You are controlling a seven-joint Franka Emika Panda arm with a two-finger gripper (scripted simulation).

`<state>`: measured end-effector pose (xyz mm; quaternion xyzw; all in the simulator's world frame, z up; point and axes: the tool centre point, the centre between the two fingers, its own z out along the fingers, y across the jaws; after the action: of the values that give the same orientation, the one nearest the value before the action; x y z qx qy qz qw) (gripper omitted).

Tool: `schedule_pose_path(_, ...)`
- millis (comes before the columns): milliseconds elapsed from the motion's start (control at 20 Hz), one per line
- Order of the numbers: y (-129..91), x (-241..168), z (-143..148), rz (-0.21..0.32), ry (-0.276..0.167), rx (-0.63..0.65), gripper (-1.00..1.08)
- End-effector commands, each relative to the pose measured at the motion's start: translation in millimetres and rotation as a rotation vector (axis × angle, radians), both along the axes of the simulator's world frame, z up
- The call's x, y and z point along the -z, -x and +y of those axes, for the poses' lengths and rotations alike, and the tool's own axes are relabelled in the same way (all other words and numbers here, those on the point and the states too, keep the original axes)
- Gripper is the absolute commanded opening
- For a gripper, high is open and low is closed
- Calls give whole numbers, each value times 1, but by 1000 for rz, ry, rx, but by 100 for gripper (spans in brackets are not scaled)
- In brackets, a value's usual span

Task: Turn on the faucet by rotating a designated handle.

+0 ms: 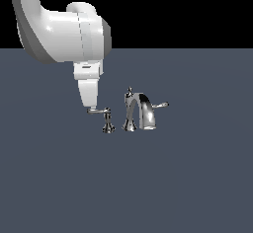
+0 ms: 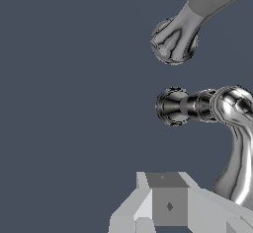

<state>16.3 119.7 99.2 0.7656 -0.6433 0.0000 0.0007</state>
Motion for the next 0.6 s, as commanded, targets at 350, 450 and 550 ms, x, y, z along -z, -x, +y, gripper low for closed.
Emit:
schedule_pose_path(350,-5,4,-2,-1,0,20,-100)
schedule_pose_path(450,2,4,0,-1,0,20,-100)
schedule_pose_path(550,8,4,1,-1,0,20,-100)
